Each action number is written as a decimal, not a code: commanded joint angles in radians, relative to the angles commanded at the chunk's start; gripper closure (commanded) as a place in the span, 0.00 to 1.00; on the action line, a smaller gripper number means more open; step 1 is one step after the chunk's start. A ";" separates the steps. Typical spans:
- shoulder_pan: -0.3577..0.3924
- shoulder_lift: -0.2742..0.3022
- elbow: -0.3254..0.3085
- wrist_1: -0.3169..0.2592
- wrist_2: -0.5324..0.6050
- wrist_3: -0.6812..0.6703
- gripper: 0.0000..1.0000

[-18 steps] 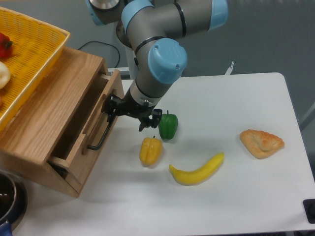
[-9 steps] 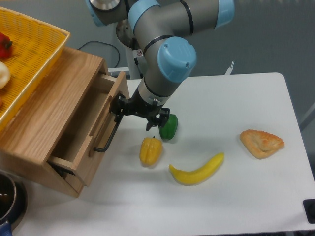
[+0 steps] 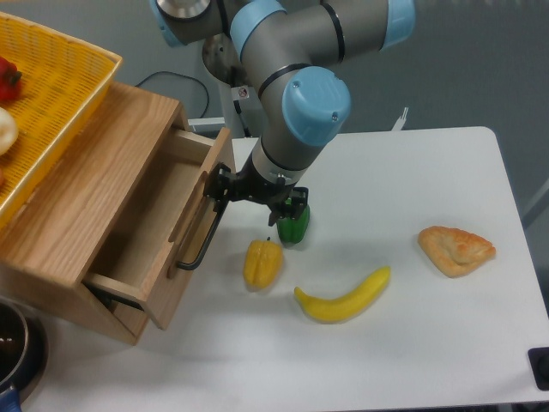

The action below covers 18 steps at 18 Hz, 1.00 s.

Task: Slide the top drawer open
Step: 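Pull the handle outward to slide the drawer open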

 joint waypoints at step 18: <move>0.038 -0.009 0.026 0.002 0.000 0.002 0.00</move>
